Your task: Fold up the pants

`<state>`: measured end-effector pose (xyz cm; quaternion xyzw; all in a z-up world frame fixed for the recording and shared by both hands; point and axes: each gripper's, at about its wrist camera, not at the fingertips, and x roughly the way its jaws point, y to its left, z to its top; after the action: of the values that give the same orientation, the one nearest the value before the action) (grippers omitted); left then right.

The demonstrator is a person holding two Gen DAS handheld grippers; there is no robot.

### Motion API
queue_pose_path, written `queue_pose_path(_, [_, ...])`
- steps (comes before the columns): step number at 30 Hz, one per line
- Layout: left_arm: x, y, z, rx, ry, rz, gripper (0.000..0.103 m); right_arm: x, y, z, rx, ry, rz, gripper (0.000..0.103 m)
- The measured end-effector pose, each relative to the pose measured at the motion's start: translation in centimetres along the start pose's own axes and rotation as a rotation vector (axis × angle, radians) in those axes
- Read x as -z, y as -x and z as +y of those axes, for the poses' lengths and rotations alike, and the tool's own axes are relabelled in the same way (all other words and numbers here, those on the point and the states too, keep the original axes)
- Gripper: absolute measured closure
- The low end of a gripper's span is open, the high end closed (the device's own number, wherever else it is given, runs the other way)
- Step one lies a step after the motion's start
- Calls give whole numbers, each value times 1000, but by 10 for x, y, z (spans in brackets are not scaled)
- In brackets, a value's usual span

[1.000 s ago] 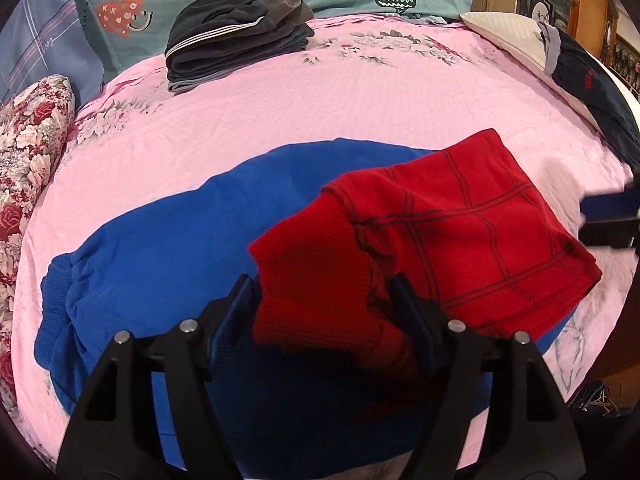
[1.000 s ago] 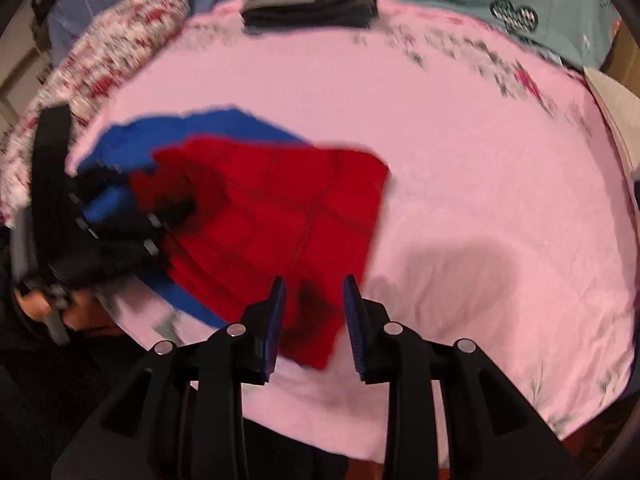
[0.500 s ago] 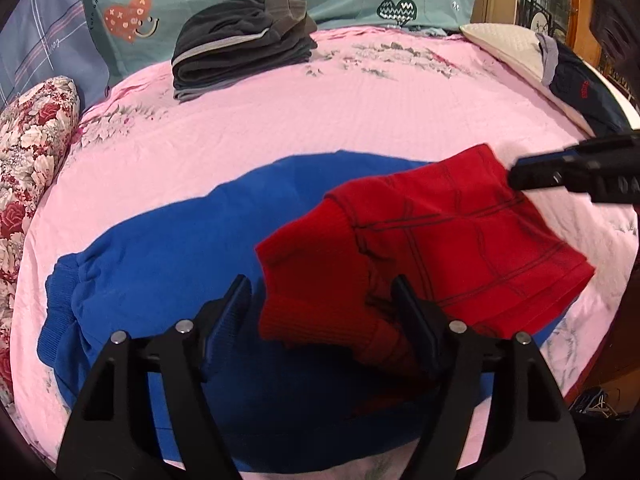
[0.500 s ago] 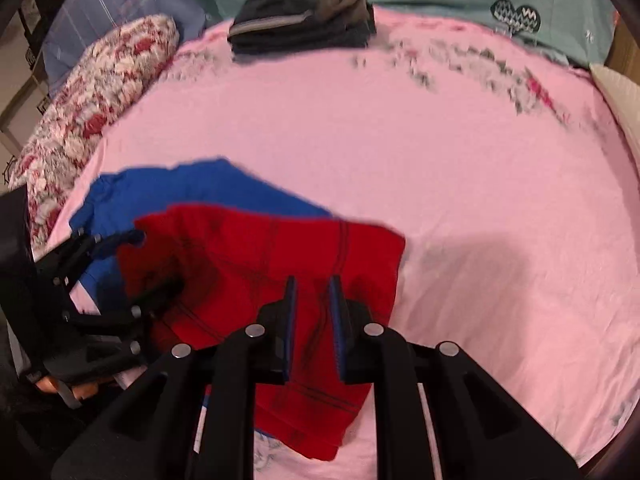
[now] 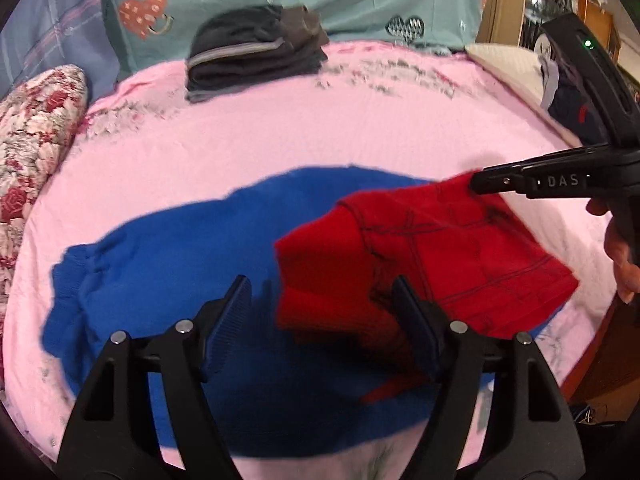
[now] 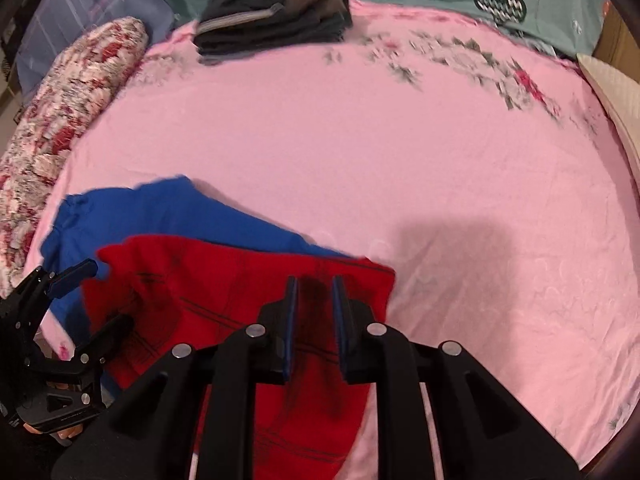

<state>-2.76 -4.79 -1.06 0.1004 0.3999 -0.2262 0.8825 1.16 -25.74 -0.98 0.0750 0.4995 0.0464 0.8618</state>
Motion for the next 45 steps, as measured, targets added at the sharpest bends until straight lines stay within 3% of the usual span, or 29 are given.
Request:
queue_pose_path(2, [4, 25, 18, -17, 35, -39, 28, -8, 17, 22, -37, 54, -41, 81])
queue_pose_path(4, [14, 52, 45, -66, 92, -70, 16, -22, 30, 48, -63, 127, -76, 59])
queue_pose_path(6, [28, 74, 74, -135, 160, -87, 13, -34, 37, 78, -82, 211, -110, 58])
queue_pose_path(11, [58, 83, 126, -194, 326, -27, 13, -67, 16, 154, -168, 366, -69, 58])
queue_pose_path(19, [80, 58, 158, -218, 462, 49, 13, -86, -49, 257, -257, 575, 58, 58])
queue_pose_path(23, [81, 43, 169, -182, 508, 73, 14, -85, -74, 292, -269, 641, 114, 58])
queue_pose_path(29, [81, 32, 174, -172, 523, 86, 17, -89, -103, 321, -235, 722, 169, 57])
queue_pose_path(37, [80, 30, 174, -171, 509, 80, 47, -92, -139, 335, -264, 737, 285, 49])
queue_pose_path(41, [83, 37, 181, -130, 553, 76, 48, -98, -120, 338, -386, 730, 270, 49])
queue_pose_path(43, [82, 35, 178, -146, 542, 78, 46, -97, -122, 344, -308, 772, 250, 49])
queue_pose_path(45, [80, 32, 174, -157, 526, 80, 41, -91, -133, 346, -286, 785, 291, 49])
